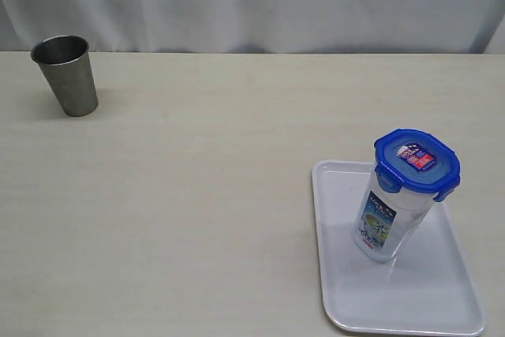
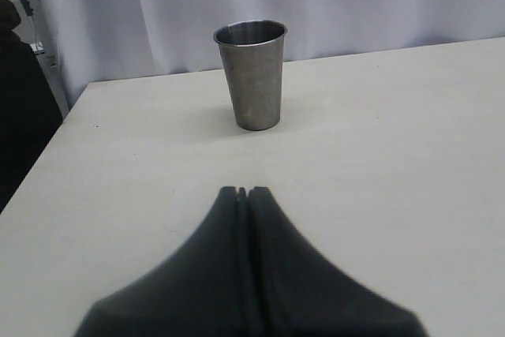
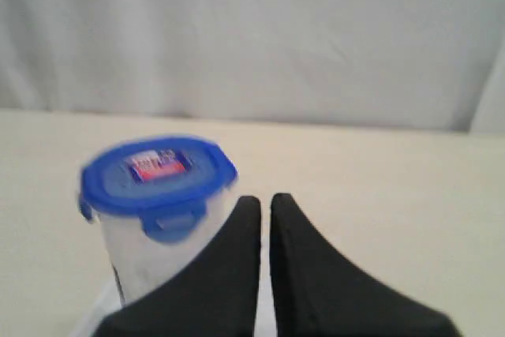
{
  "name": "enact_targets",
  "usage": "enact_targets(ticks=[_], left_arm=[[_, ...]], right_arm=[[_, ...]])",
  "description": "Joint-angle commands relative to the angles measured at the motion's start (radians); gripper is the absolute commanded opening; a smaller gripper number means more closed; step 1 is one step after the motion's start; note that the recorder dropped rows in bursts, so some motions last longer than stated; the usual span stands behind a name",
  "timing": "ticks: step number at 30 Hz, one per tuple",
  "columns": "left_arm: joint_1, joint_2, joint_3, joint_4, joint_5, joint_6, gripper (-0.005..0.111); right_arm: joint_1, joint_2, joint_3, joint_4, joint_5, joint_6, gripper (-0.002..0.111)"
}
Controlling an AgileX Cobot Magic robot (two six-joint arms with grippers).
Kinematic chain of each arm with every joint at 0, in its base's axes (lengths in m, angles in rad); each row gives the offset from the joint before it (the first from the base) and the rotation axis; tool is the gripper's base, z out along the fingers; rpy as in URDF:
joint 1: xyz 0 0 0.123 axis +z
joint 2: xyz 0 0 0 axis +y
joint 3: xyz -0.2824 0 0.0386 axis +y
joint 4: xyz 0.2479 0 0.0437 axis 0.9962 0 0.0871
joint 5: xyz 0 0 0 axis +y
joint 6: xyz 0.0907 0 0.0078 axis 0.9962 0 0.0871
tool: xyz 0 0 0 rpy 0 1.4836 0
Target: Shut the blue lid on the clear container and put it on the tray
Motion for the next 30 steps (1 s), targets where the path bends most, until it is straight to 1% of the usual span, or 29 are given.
enact_targets(ticks=[1,30], left_arm=[[0.001,-0.002,0.003,-0.012,-0.006,0.002,0.000],[0.001,-0.002,0.003,-0.012,-0.006,0.002,0.000]], right_arm=[[-0.119,-0.004,0.004,-0.150,0.131,0.185,0.005],[-0.119,-0.004,0.004,-0.168,0.129,0.187,0.005]])
